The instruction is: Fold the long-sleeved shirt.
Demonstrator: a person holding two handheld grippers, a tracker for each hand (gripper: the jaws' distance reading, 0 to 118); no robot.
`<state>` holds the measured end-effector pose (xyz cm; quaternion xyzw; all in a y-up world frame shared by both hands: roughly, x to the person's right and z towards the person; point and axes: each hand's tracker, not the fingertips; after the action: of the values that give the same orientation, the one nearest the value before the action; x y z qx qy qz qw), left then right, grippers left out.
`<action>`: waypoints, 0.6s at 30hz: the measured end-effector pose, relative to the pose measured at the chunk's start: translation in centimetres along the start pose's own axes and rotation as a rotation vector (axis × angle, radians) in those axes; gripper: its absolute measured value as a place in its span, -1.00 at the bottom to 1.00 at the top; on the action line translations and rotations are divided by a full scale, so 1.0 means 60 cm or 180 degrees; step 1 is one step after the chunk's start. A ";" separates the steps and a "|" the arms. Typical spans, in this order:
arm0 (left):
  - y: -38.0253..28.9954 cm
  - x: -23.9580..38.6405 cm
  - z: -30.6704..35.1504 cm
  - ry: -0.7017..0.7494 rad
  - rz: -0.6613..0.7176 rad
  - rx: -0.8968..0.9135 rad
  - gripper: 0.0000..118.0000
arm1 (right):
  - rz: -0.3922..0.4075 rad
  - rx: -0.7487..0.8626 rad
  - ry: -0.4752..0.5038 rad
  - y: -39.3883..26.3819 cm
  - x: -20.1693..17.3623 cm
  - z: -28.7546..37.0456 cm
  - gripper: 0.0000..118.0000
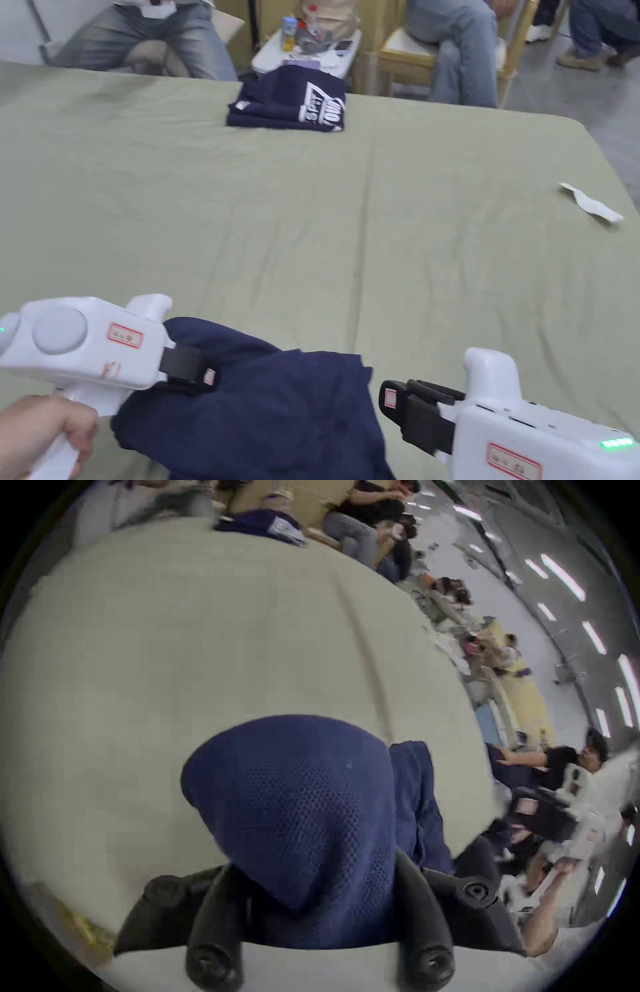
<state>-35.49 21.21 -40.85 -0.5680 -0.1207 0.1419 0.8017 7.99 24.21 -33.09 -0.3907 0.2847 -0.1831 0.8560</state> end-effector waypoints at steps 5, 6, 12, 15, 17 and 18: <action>0.039 -0.176 0.108 0.0982 0.0411 -0.0261 -0.66 | 0.0040 -0.0071 0.0117 0.013 -0.042 -0.025 -0.98; 0.043 -0.205 0.124 0.1127 0.0467 -0.0302 -0.66 | 0.0043 -0.0099 0.0135 0.012 -0.047 -0.030 -0.98; 0.058 -0.330 0.156 0.1880 0.0532 -0.0375 -0.32 | -0.0010 -0.0281 0.0111 -0.007 -0.054 -0.060 -0.98; 0.049 -0.350 0.145 0.2869 0.0053 -0.0785 0.06 | 0.0003 -0.0370 0.0021 -0.012 -0.053 -0.064 -0.98; 0.038 -0.335 0.185 0.3066 -0.0017 -0.0761 0.05 | 0.0078 -0.0411 -0.0074 -0.014 -0.053 -0.058 -0.98; 0.036 -0.332 0.201 0.3025 0.0036 -0.0646 0.05 | 0.0081 -0.0407 -0.0112 -0.014 -0.053 -0.053 -0.98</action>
<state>-58.48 25.22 -39.60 -0.6459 0.2487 -0.1413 0.7078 3.45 23.55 -33.04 -0.4441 0.2857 -0.1467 0.8364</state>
